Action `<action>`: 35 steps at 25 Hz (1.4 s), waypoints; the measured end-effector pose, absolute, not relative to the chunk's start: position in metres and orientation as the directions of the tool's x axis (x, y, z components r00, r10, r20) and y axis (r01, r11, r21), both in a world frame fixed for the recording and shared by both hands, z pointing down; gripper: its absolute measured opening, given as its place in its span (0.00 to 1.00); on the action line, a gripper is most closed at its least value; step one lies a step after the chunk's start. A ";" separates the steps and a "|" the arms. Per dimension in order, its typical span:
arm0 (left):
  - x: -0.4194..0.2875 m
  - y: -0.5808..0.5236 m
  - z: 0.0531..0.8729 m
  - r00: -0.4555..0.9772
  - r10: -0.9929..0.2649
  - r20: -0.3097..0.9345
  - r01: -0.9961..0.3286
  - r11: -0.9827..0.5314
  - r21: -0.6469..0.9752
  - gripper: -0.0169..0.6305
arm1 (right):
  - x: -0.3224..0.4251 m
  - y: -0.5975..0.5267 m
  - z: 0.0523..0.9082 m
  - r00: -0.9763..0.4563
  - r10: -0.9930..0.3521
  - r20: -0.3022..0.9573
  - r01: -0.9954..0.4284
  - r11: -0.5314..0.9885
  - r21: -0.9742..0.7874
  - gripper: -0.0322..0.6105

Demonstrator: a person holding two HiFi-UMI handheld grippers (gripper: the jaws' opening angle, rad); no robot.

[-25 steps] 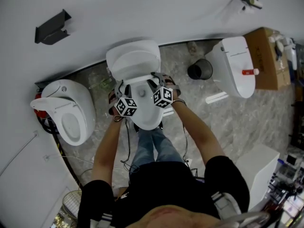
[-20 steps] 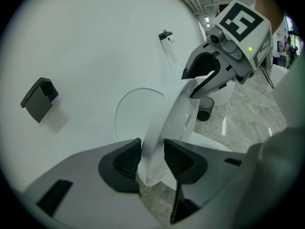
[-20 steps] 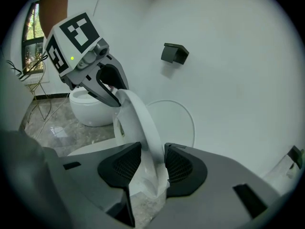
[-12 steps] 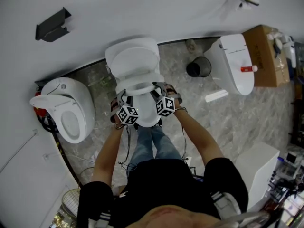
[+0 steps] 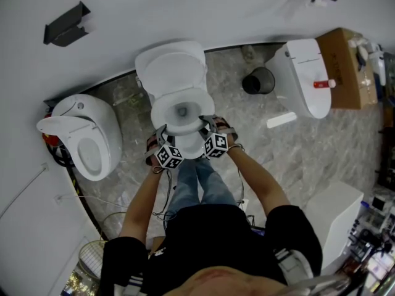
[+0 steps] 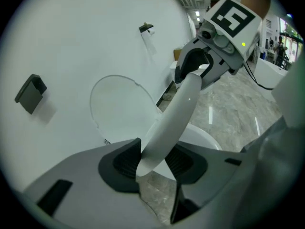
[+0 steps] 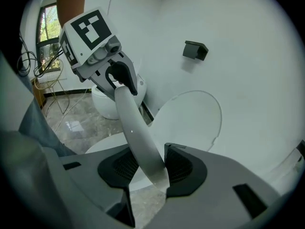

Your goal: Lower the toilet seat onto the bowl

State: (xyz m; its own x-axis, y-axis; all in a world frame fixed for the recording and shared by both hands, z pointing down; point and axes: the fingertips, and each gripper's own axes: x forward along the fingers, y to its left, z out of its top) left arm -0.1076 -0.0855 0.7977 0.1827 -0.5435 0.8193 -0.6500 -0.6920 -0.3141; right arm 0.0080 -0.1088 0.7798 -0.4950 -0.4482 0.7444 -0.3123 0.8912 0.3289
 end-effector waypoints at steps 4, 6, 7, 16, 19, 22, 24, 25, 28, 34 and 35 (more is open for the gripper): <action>-0.102 -0.058 0.813 0.165 -0.517 0.840 -0.573 -0.743 -0.345 0.27 | 0.010 -0.081 0.802 -0.465 -0.419 0.779 -0.214 0.908 0.361 0.29; -0.100 -0.047 0.821 0.159 -0.506 0.848 -0.543 -0.762 -0.353 0.27 | 0.010 -0.069 0.812 -0.453 -0.407 0.793 -0.167 0.913 0.373 0.28; -0.099 -0.041 0.824 0.157 -0.500 0.852 -0.532 -0.770 -0.353 0.27 | 0.011 -0.064 0.817 -0.449 -0.401 0.798 -0.149 0.915 0.375 0.28; -0.091 -0.004 0.855 0.146 -0.450 0.881 -0.424 -0.833 -0.355 0.30 | 0.018 -0.027 0.851 -0.408 -0.349 0.844 -0.018 0.927 0.375 0.31; -0.091 0.006 0.866 0.144 -0.433 0.890 -0.413 -0.843 -0.344 0.31 | 0.019 -0.018 0.862 -0.390 -0.336 0.857 0.010 0.929 0.369 0.32; -0.090 0.014 0.874 0.143 -0.413 0.899 -0.404 -0.854 -0.328 0.32 | 0.018 -0.008 0.868 -0.381 -0.314 0.869 0.022 0.937 0.349 0.33; -0.088 0.015 0.873 0.143 -0.411 0.900 -0.394 -0.858 -0.329 0.33 | 0.020 -0.003 0.868 -0.382 -0.295 0.876 0.005 0.947 0.321 0.36; -0.088 0.015 0.873 0.144 -0.411 0.900 -0.387 -0.861 -0.331 0.33 | 0.023 -0.001 0.869 -0.382 -0.293 0.876 -0.015 0.950 0.312 0.37; -0.086 0.017 0.878 0.141 -0.394 0.908 -0.362 -0.875 -0.323 0.34 | 0.031 0.005 0.861 -0.409 -0.291 0.865 -0.114 0.957 0.268 0.40; -0.087 0.029 0.891 0.136 -0.353 0.926 -0.341 -0.894 -0.291 0.36 | 0.057 0.027 0.846 -0.476 -0.261 0.840 -0.499 0.867 -0.014 0.37; -0.087 0.031 0.893 0.136 -0.348 0.928 -0.335 -0.897 -0.288 0.36 | 0.063 0.031 0.849 -0.489 -0.254 0.835 -0.578 0.811 -0.092 0.37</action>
